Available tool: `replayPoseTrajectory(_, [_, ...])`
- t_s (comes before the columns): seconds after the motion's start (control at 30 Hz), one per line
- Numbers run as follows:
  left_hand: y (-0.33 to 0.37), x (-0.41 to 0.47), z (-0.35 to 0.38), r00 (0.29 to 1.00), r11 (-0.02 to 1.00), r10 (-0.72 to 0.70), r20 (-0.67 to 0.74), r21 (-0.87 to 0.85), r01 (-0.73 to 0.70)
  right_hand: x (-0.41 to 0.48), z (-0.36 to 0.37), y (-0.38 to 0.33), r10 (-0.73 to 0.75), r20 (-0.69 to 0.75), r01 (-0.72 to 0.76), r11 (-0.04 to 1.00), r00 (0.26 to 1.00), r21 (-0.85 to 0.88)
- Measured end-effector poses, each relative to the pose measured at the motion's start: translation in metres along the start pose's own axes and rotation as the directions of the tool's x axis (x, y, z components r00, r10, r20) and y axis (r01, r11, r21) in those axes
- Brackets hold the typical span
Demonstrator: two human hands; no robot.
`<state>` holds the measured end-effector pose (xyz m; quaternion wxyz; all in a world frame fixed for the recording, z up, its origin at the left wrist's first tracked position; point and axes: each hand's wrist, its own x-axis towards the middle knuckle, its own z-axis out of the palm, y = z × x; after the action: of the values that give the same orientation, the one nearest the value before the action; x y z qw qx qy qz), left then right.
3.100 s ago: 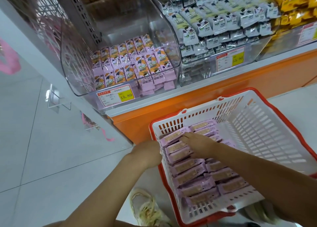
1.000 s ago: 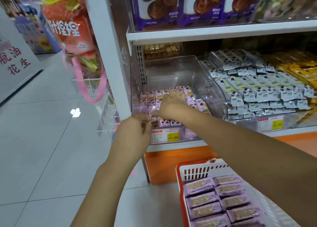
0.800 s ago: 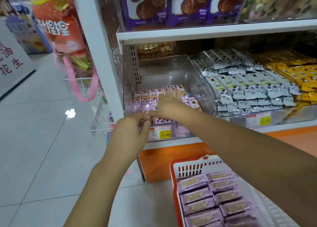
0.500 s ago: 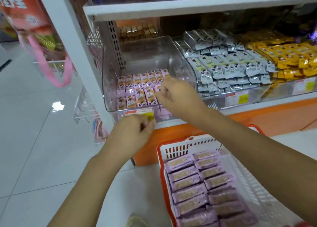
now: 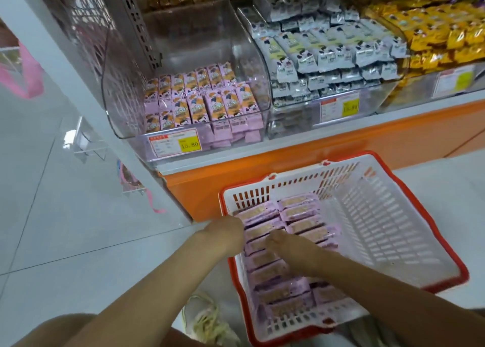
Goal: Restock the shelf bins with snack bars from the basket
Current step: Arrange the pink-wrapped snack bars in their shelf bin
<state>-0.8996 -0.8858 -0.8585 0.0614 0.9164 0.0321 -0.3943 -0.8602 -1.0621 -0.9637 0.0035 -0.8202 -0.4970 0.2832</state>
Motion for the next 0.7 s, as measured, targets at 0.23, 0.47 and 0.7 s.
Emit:
replayPoseTrajectory(0.23, [-0.003, 0.015, -0.005, 0.999, 0.997, 0.005, -0.033, -0.072, -0.007, 0.019, 0.031, -0.022, -0.092, -0.006, 0.090, 0.987, 0.996, -0.134])
replayPoseTrajectory(0.47, [-0.037, 0.032, 0.001, 0.995, 0.991, 0.097, 0.005, -0.093, -0.097, 0.033, 0.031, -0.022, 0.073, 0.070, -0.062, 0.987, 0.995, -0.149])
replayPoseTrajectory(0.7, [-0.054, -0.003, -0.032, 0.968, 0.942, 0.248, 0.030, -0.240, -0.234, -0.028, -0.068, 0.004, 0.159, -0.005, -0.086, 0.555, 0.987, 0.827])
